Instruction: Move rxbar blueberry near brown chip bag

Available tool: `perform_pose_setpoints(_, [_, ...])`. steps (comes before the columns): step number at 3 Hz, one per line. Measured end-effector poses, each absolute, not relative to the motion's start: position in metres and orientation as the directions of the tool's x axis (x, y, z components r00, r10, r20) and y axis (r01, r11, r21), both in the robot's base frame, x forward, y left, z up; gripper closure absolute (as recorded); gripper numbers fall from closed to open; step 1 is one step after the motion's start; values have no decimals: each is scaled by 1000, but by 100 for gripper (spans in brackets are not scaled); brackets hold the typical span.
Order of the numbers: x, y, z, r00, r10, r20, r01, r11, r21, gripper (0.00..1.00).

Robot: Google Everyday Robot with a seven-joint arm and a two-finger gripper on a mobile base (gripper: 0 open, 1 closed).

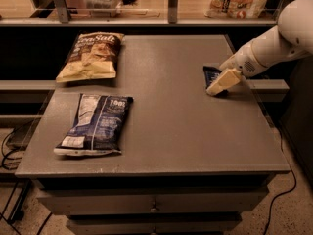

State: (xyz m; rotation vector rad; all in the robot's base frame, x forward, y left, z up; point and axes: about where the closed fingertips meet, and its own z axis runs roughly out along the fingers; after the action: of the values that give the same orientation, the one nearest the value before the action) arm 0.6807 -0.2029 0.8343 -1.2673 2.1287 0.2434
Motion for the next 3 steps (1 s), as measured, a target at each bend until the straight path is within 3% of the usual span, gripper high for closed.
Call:
perform_pose_setpoints(2, [682,-193,856,-280,-727,-627,-843,499,-203,88])
perform_pose_setpoints(3, [685,-178,864,-241,-737,-632,-858,466,-216,100])
